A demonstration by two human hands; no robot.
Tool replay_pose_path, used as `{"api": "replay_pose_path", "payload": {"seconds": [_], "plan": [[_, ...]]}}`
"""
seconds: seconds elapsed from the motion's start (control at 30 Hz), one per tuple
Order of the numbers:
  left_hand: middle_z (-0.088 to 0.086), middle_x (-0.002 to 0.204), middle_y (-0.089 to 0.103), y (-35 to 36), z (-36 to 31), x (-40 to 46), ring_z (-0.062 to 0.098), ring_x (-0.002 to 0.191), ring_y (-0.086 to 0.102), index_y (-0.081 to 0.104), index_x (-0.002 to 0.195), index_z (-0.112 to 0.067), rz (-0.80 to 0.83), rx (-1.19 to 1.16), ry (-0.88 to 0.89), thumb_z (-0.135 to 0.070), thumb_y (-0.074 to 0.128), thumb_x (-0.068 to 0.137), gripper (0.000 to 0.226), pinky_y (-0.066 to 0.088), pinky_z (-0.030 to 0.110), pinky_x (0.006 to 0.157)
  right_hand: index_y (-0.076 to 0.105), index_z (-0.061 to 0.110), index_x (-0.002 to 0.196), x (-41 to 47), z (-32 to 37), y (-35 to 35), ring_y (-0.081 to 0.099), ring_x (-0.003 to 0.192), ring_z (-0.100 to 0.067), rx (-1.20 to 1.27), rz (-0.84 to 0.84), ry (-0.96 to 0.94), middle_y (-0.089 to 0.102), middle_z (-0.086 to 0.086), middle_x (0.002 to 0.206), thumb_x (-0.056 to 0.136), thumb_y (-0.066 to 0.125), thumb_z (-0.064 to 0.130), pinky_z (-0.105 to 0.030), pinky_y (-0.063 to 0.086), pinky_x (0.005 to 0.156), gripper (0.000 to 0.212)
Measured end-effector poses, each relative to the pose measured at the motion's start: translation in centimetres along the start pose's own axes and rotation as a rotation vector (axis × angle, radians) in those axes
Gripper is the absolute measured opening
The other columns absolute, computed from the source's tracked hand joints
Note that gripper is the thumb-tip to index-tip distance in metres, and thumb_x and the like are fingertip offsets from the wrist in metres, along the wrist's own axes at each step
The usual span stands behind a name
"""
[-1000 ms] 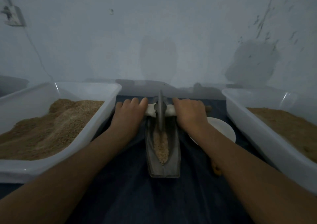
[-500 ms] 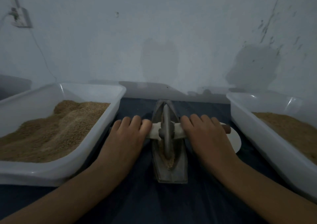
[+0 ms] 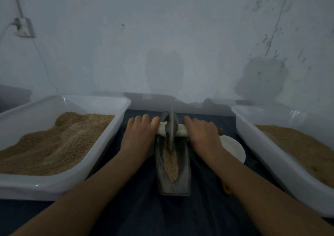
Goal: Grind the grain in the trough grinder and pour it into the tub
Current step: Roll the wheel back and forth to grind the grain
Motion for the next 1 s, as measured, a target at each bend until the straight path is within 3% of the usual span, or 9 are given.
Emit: {"api": "replay_pose_path", "payload": {"seconds": [0.17,0.27,0.4,0.5,0.6,0.73,0.83,0.93,1.0], "plan": [[0.006,0.114,0.054,-2.6,0.4,-4.9,0.028,0.100,0.054,0.052,0.126,-0.017,0.001,-0.084,0.108,-0.013,0.073,0.076,0.054,0.045,0.039,0.089,0.048,0.021,0.120,-5.9,0.6,-2.6,0.054,0.084,-0.024,0.081,-0.029,-0.151,0.057,0.000,0.100,0.078,0.070,0.026,-0.039,0.042,0.073,0.048],[0.000,0.101,0.056,-4.5,0.8,-7.3,0.023,0.088,0.055,0.055,0.118,-0.020,-0.050,-0.212,0.123,-0.017,0.060,0.076,0.042,0.046,0.035,0.078,0.046,0.030,0.116,-6.8,-0.3,-4.9,0.046,0.085,-0.013,0.265,0.067,-0.180,0.051,0.011,0.098,0.084,0.047,0.038,-0.035,0.038,0.076,0.033],[-0.009,0.093,0.056,-5.2,1.0,-6.2,0.016,0.084,0.055,0.054,0.099,-0.029,0.090,-0.434,-0.090,-0.034,0.036,0.093,0.020,0.038,0.032,0.070,0.050,0.034,0.081,-4.5,-0.6,-5.6,0.050,0.067,-0.008,0.558,0.104,-0.033,0.053,0.012,0.073,0.087,0.024,0.053,-0.037,0.036,0.060,0.032],[0.004,0.097,0.055,-3.8,1.2,-2.3,0.029,0.090,0.060,0.050,0.100,-0.018,0.214,-0.353,-0.105,-0.026,0.045,0.101,0.010,0.050,0.041,0.076,0.042,0.029,0.075,-1.2,0.1,-3.7,0.048,0.066,-0.018,0.411,0.135,0.064,0.051,0.006,0.075,0.099,0.023,0.059,-0.039,0.035,0.064,0.043],[0.010,0.101,0.058,-1.8,0.9,0.5,0.032,0.088,0.058,0.048,0.099,-0.014,0.200,-0.208,-0.164,-0.021,0.035,0.104,0.016,0.042,0.037,0.071,0.053,0.027,0.078,2.0,-0.1,-1.1,0.055,0.082,-0.029,0.299,0.185,0.189,0.057,-0.001,0.088,0.101,0.025,0.054,-0.040,0.037,0.074,0.045],[0.004,0.098,0.065,0.7,0.0,2.9,0.028,0.087,0.063,0.044,0.077,-0.019,0.076,-0.110,-0.234,-0.024,0.033,0.105,0.030,0.037,0.033,0.070,0.062,0.021,0.072,4.5,-0.8,0.4,0.058,0.075,-0.024,0.322,0.155,0.222,0.063,-0.002,0.082,0.096,0.029,0.050,-0.035,0.040,0.067,0.050],[0.002,0.091,0.059,1.3,0.8,4.6,0.026,0.080,0.057,0.044,0.067,-0.020,0.203,-0.150,-0.180,-0.019,0.044,0.099,0.032,0.044,0.035,0.075,0.061,0.018,0.070,5.4,-0.8,0.7,0.059,0.073,-0.024,0.318,0.169,0.217,0.065,-0.004,0.080,0.096,0.030,0.050,-0.034,0.040,0.062,0.052],[0.005,0.084,0.054,1.0,0.7,4.8,0.027,0.078,0.054,0.050,0.076,-0.015,0.289,-0.092,-0.118,-0.019,0.046,0.101,0.025,0.048,0.040,0.072,0.062,0.016,0.074,5.2,-0.7,0.6,0.061,0.080,-0.026,0.292,0.174,0.224,0.067,-0.005,0.089,0.098,0.028,0.053,-0.035,0.045,0.069,0.057],[0.011,0.097,0.059,0.5,0.6,4.2,0.033,0.092,0.059,0.050,0.090,-0.017,0.333,-0.077,-0.073,-0.020,0.044,0.103,0.015,0.049,0.044,0.075,0.060,0.016,0.075,4.3,-0.4,0.3,0.062,0.086,-0.028,0.266,0.167,0.224,0.068,-0.006,0.095,0.099,0.025,0.055,-0.037,0.047,0.075,0.058]]}}
Point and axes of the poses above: each hand's wrist, its own x-axis towards the middle knuckle, its own y-axis out of the palm, z = x × y, the point moved 3 cm from there along x, towards the middle knuckle
